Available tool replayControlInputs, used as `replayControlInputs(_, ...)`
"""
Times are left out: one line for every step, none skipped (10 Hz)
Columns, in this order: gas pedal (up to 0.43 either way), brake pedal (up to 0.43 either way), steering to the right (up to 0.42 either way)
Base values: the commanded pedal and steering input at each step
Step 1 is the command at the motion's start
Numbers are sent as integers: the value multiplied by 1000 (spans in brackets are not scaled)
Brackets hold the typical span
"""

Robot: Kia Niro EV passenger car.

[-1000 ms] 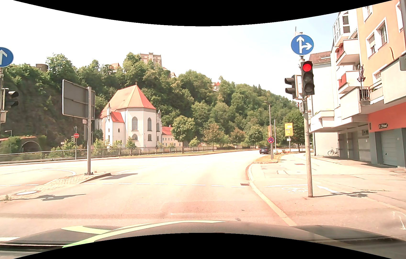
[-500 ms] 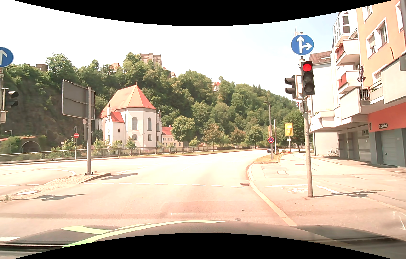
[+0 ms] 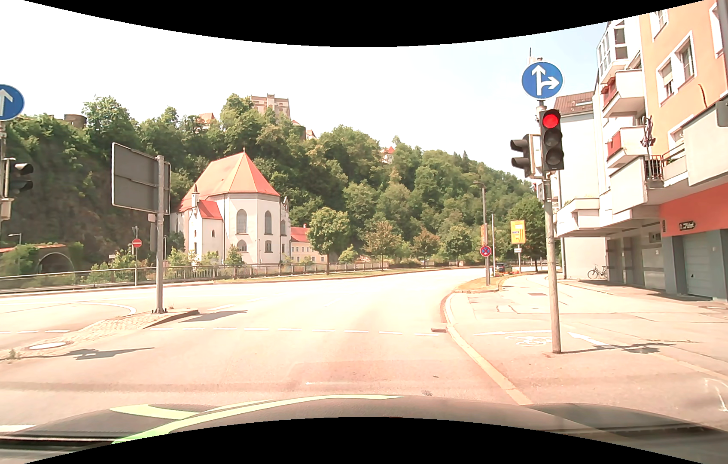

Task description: Follow the waypoints while adhering to traffic rules and regulations

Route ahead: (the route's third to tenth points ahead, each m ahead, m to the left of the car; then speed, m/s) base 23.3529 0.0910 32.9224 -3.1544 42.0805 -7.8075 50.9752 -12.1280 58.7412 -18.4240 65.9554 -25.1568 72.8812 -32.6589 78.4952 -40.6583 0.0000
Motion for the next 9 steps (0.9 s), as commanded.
replayControlInputs(0,335,33)
replayControlInputs(0,335,34)
replayControlInputs(0,335,33)
replayControlInputs(0,335,34)
replayControlInputs(0,335,33)
replayControlInputs(0,335,33)
replayControlInputs(0,335,34)
replayControlInputs(0,335,33)
replayControlInputs(0,335,33)
